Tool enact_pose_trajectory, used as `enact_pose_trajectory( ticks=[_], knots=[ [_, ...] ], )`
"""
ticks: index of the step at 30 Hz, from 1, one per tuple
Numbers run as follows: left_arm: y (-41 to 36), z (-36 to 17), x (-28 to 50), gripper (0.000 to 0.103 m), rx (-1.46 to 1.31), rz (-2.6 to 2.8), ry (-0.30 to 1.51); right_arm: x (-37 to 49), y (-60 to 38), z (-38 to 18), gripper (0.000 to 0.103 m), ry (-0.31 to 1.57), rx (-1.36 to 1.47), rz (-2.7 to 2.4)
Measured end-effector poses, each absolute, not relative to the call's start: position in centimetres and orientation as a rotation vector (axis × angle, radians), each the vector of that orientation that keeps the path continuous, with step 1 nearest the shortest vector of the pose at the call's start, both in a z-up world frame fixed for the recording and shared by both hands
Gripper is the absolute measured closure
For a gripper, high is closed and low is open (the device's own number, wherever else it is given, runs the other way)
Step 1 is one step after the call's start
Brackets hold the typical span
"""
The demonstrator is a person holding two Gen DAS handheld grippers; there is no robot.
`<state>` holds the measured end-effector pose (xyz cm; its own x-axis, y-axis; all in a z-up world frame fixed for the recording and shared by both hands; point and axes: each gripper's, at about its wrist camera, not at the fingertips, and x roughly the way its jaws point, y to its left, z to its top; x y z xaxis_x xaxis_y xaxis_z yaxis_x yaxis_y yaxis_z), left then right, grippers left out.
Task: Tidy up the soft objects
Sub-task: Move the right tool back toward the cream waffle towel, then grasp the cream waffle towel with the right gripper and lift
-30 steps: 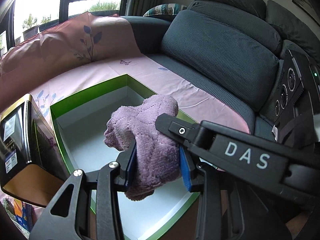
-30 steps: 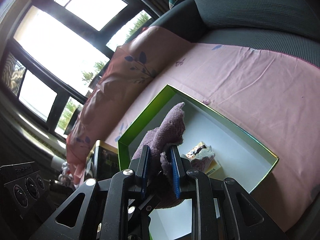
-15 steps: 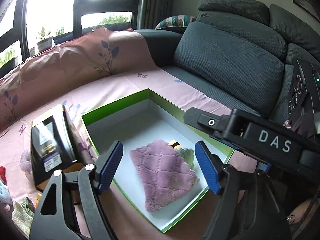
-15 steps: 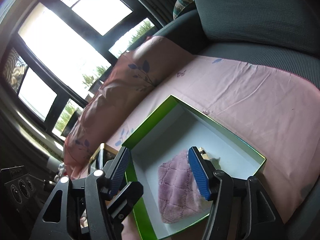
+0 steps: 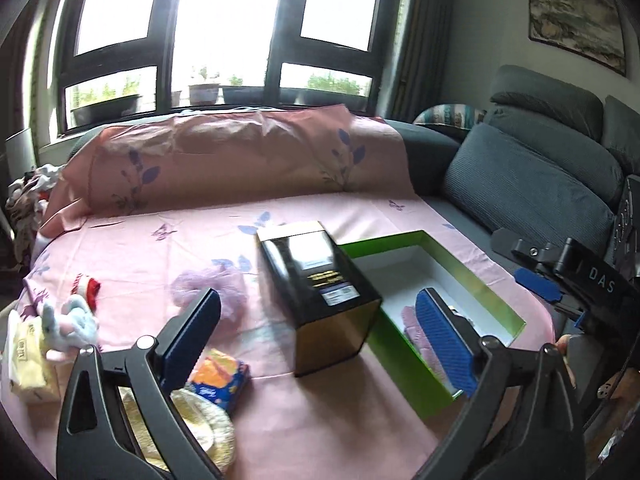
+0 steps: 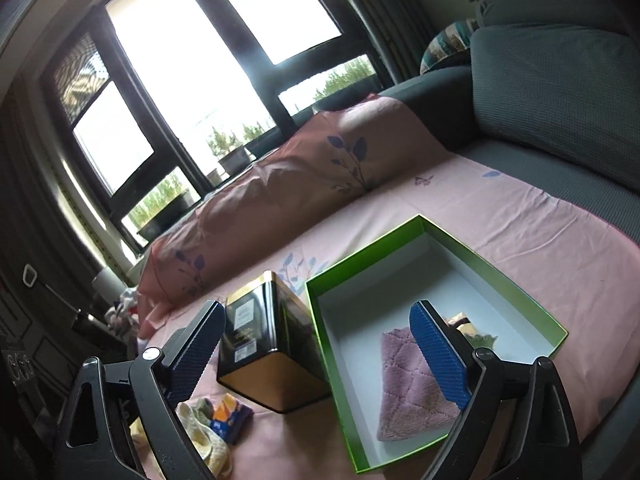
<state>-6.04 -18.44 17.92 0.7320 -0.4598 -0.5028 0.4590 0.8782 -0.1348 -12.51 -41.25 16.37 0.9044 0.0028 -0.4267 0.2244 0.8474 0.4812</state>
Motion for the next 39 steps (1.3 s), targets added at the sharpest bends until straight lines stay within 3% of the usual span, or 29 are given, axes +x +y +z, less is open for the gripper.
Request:
enact_pose_trajectory(
  ticks=[9, 15, 28, 35, 39],
  knots=[
    [-7.3, 14.3, -5.7, 0.001, -0.086, -0.231, 0.599, -10.4, -34.7, 17.8, 0.008, 0.436, 0.564, 0.218],
    [-2.8, 10.1, -5.1, 0.001, -0.204, -0.191, 0.714, -7.5, -28.7, 17.1, 0.008, 0.569, 0.476, 0.328],
    [-1.4, 5.3, -4.5, 0.001, -0.314, -0.268, 0.875, -1.2, -18.4, 8.2, 0.008, 1.007, 0.347, 0.469],
    [-2.1, 3.1, -3.5, 0.003, -0.339, -0.273, 0.980, 0.5, -17.7, 4.3, 0.008, 1.141, 0.336, 0.393],
    [-1.9, 2.3, -3.1, 0.012, -0.394, -0.286, 1.018, 0.4, -17.0, 3.3, 0.009, 1.169, 0.294, 0.404]
  ],
)
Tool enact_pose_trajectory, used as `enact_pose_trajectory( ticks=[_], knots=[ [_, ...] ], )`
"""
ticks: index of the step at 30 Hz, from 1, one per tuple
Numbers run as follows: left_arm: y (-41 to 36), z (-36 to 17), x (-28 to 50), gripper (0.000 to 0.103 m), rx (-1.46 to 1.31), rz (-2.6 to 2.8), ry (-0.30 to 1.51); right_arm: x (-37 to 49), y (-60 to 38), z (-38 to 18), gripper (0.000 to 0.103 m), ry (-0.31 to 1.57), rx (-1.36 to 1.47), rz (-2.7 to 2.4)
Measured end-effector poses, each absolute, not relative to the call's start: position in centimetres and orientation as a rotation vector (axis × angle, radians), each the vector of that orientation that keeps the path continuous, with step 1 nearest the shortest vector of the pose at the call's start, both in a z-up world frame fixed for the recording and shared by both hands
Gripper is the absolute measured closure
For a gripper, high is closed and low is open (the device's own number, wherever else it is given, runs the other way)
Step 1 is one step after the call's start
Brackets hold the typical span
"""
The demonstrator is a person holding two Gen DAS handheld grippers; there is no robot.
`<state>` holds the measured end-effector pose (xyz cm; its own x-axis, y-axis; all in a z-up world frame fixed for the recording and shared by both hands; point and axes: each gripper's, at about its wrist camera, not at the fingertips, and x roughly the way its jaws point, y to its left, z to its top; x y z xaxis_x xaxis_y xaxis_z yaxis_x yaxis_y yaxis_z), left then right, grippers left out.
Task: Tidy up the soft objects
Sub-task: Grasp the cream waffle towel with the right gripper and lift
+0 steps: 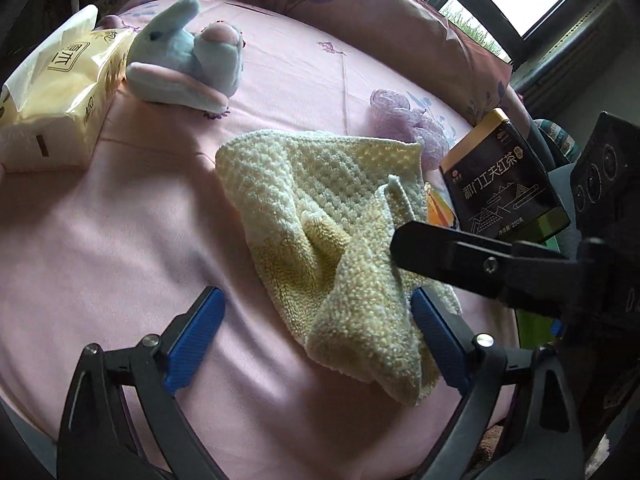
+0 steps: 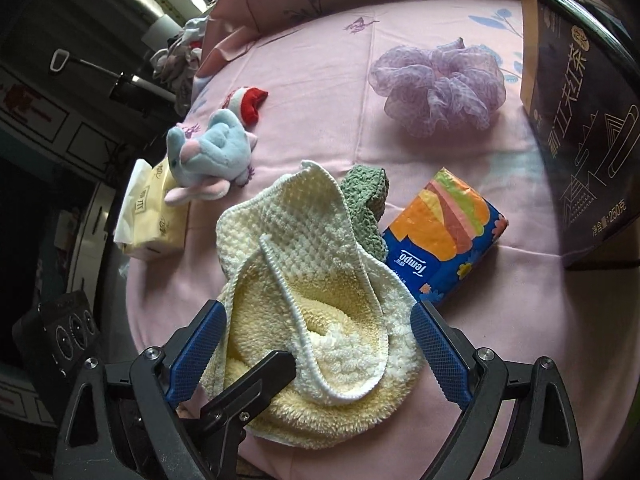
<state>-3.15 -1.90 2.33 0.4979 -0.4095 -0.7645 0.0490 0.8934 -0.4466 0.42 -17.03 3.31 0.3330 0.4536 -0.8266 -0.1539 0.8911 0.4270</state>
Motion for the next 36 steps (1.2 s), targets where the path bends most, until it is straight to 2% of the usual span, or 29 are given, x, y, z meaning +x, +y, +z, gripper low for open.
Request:
enact_pose_trajectory(
  ticks=[2, 4, 5, 6, 7, 10, 11, 25, 36],
  knots=[
    [-1.7, 2.4, -3.2, 0.020, -0.401, -0.285, 1.011, 0.0, -16.4, 3.4, 0.019, 1.163, 0.264, 0.425],
    [-1.7, 2.3, -3.1, 0.037, -0.415, -0.309, 1.022, 0.0, -15.7, 2.9, 0.034, 1.188, 0.264, 0.475],
    [-1.8, 2.3, -3.1, 0.045, -0.402, -0.312, 1.029, 0.1, -15.4, 2.5, 0.036, 1.204, 0.272, 0.491],
    [-2.0, 2.3, -3.2, 0.049, -0.386, -0.312, 1.027, 0.2, -15.1, 2.2, 0.042, 1.214, 0.270, 0.490],
    [-2.1, 2.2, -3.2, 0.059, -0.390, -0.327, 1.031, 0.2, -14.9, 2.0, 0.049, 1.214, 0.265, 0.483],
    [-1.9, 2.4, -3.3, 0.067, -0.416, -0.339, 1.017, 0.2, -14.9, 2.1, 0.061, 1.193, 0.275, 0.480],
    [-1.8, 2.7, -3.5, 0.070, -0.429, -0.348, 1.003, 0.1, -15.0, 2.3, 0.062, 1.180, 0.287, 0.489],
    [-1.2, 9.8, -8.1, 0.071, -0.395, -0.422, 0.632, -4.2, -14.4, 10.5, 0.062, 0.852, 0.234, 0.578],
    [-1.8, 11.3, -8.7, 0.071, -0.350, -0.410, 0.568, -5.3, -14.7, 12.1, 0.062, 0.785, 0.205, 0.579]
  ],
)
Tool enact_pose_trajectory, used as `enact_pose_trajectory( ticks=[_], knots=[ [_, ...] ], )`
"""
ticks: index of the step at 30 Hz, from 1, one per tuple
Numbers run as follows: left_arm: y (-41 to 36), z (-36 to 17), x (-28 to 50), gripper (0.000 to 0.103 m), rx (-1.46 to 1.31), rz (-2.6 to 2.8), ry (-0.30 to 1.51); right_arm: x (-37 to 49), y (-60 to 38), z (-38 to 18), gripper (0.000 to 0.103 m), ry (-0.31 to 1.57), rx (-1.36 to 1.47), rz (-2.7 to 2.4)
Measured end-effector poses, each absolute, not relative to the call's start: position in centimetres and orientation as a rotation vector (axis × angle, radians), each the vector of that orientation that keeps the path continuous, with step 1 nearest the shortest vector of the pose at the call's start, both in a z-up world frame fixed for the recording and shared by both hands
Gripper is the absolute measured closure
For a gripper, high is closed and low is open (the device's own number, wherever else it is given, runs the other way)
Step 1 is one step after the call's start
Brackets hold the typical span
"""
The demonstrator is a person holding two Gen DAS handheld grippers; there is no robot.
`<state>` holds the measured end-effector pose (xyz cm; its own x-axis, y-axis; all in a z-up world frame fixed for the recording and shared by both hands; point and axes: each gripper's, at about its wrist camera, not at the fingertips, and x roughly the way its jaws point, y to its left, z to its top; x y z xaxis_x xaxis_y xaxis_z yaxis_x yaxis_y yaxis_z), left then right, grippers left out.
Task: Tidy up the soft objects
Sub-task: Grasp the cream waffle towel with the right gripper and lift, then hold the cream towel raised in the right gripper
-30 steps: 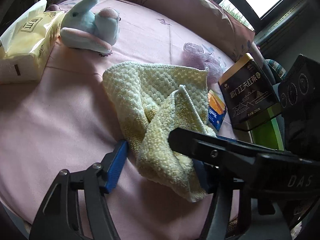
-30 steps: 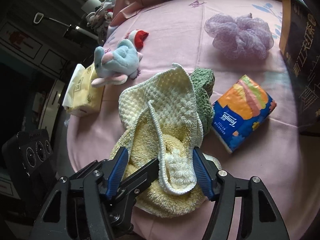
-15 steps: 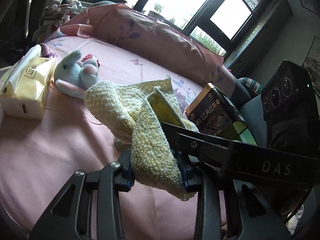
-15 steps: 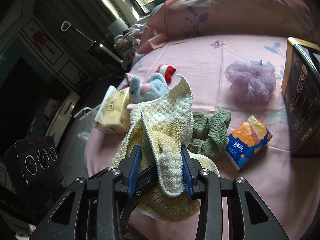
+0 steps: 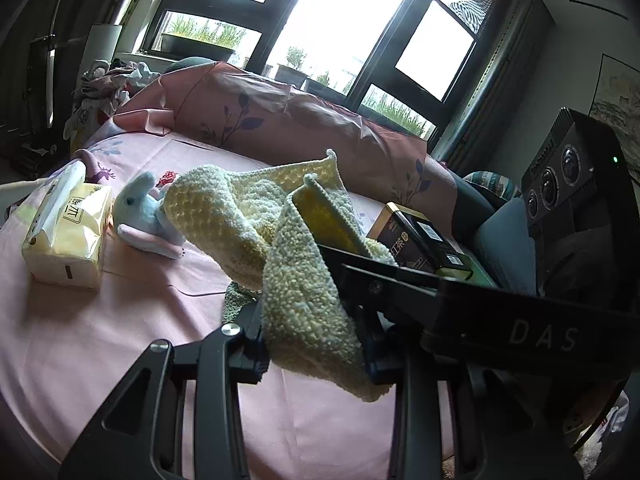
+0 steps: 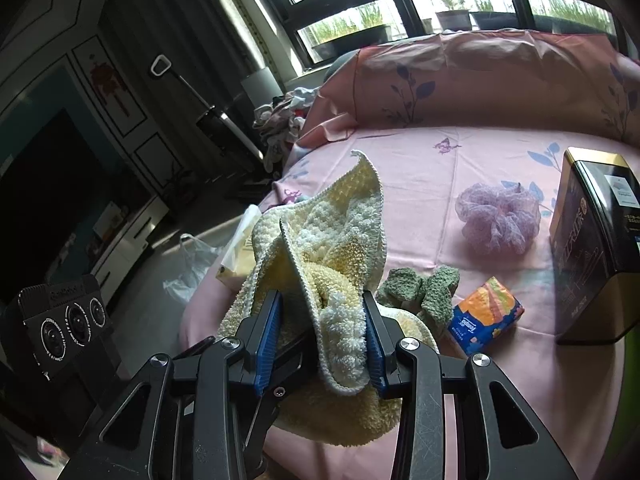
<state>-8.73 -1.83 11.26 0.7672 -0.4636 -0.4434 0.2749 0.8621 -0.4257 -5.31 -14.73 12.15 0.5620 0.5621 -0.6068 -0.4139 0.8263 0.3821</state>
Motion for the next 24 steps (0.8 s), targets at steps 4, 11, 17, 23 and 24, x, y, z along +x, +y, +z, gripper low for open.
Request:
enact_pose_trajectory(
  ticks=[4, 11, 17, 23, 24],
  knots=[
    [-2.0, 11.0, -8.8, 0.071, -0.342, -0.417, 0.554, -5.6, -14.6, 12.1, 0.062, 0.779, 0.184, 0.561],
    [-1.6, 9.9, -8.2, 0.071, -0.370, -0.435, 0.560, -5.3, -14.1, 11.5, 0.062, 0.795, 0.157, 0.522],
    [-1.9, 9.8, -8.6, 0.071, -0.370, -0.447, 0.520, -5.7, -13.7, 11.8, 0.062, 0.774, 0.129, 0.503],
    [-1.9, 9.2, -8.3, 0.071, -0.383, -0.443, 0.533, -5.6, -13.3, 11.4, 0.062, 0.788, 0.110, 0.471],
    [-1.9, 9.3, -8.3, 0.071, -0.383, -0.444, 0.529, -5.6, -13.2, 11.4, 0.062, 0.786, 0.108, 0.471]
  ],
)
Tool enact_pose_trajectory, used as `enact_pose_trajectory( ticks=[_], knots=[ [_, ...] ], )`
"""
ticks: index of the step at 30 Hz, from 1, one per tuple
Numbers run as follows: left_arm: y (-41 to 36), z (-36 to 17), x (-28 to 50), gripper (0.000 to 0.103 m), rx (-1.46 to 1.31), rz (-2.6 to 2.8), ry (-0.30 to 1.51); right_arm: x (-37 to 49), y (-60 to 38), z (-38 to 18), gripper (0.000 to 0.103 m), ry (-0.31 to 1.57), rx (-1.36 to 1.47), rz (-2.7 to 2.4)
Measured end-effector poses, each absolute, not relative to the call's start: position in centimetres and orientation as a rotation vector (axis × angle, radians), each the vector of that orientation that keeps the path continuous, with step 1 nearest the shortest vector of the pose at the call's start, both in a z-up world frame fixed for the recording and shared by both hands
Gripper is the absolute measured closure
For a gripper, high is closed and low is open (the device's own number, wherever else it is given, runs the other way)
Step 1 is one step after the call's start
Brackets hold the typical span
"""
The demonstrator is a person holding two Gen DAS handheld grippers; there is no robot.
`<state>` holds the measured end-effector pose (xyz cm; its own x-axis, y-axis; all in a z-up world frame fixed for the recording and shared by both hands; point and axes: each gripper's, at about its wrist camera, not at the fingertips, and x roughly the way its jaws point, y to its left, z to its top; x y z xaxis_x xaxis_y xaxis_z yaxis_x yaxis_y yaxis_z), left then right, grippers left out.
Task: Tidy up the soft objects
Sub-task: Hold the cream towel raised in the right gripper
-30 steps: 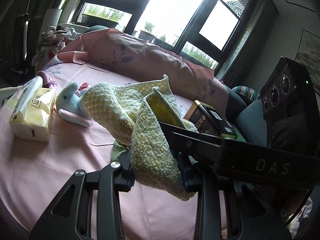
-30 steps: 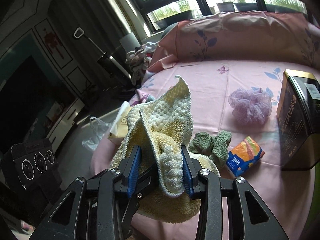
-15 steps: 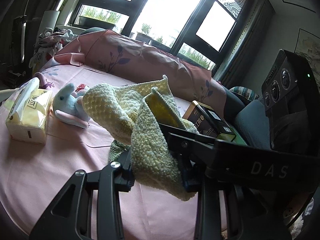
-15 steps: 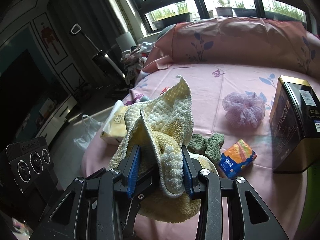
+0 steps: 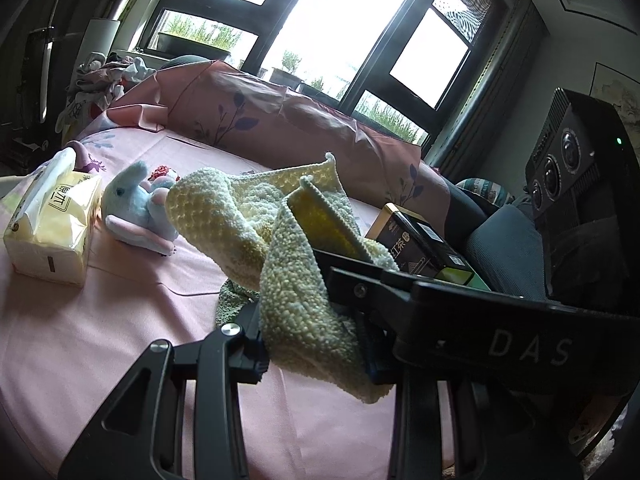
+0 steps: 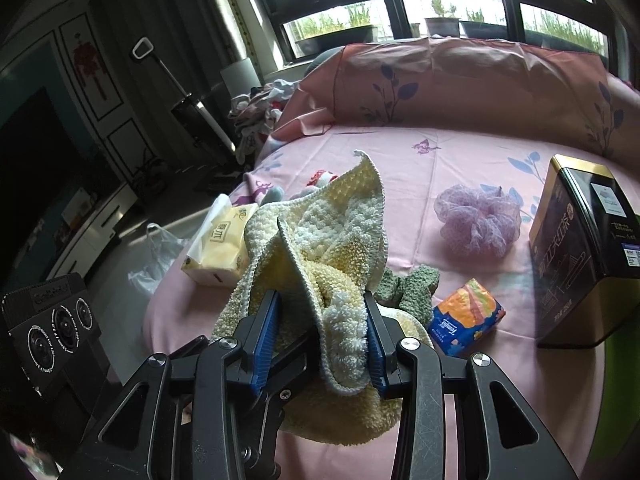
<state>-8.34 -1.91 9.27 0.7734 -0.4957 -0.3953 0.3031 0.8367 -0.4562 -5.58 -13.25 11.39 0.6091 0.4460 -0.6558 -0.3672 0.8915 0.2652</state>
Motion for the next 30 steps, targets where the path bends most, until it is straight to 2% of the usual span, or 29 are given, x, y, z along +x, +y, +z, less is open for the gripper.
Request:
enact_pose_trajectory(
  ticks=[30],
  knots=[
    [-1.6, 10.4, -9.9, 0.071, -0.408, -0.468, 0.401, -7.3, -12.6, 13.7, 0.061, 0.688, 0.041, 0.456]
  ],
)
